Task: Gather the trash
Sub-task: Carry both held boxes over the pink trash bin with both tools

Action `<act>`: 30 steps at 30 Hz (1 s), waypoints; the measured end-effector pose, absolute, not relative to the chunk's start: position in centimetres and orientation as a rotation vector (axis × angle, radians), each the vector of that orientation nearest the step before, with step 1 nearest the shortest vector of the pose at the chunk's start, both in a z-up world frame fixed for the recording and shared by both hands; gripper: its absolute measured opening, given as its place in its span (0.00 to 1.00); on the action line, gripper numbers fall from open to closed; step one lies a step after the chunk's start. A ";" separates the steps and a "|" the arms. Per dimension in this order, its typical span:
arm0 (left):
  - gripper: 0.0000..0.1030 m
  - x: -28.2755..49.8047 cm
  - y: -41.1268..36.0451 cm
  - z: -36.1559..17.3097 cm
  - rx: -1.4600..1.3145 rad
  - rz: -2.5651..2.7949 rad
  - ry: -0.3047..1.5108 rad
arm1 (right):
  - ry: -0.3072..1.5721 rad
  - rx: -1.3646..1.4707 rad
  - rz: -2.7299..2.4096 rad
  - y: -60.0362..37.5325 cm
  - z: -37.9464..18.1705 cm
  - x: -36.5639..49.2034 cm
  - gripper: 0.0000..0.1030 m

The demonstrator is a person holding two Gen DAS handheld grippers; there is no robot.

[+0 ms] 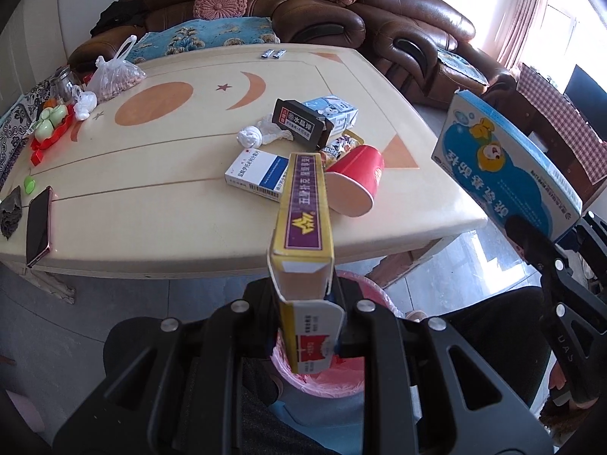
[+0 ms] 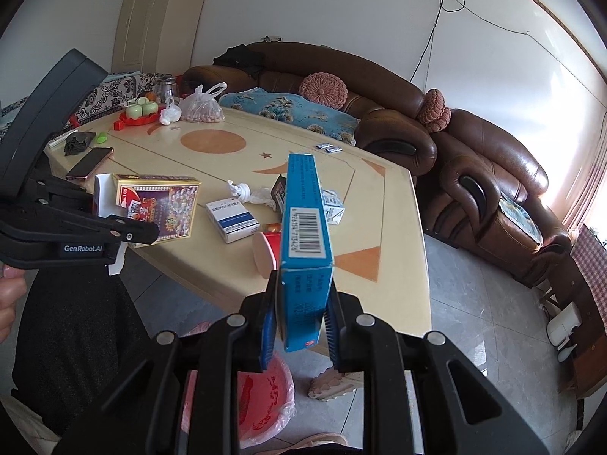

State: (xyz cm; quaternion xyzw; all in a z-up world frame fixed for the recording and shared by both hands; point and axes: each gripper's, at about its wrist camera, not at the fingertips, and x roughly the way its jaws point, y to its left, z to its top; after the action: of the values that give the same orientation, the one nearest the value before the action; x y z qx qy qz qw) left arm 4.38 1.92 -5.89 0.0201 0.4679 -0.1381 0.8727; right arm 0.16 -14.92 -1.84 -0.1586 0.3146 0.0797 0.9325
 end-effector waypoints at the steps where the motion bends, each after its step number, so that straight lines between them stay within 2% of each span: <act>1: 0.20 4.2 1.8 -6.2 0.046 -0.293 0.983 | 0.651 -0.322 0.169 -14.8 -2.0 -0.1 0.21; 30: 0.20 2.0 -0.9 -16.6 0.098 -0.372 1.229 | 0.911 -0.264 0.204 -15.2 -11.4 -1.3 0.21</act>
State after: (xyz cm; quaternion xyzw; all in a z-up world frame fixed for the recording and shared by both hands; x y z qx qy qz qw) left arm 2.04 -0.90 -16.56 0.0459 0.5727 -0.1733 0.7999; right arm -1.34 -15.20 -11.45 -0.1270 0.4378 0.0979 0.8846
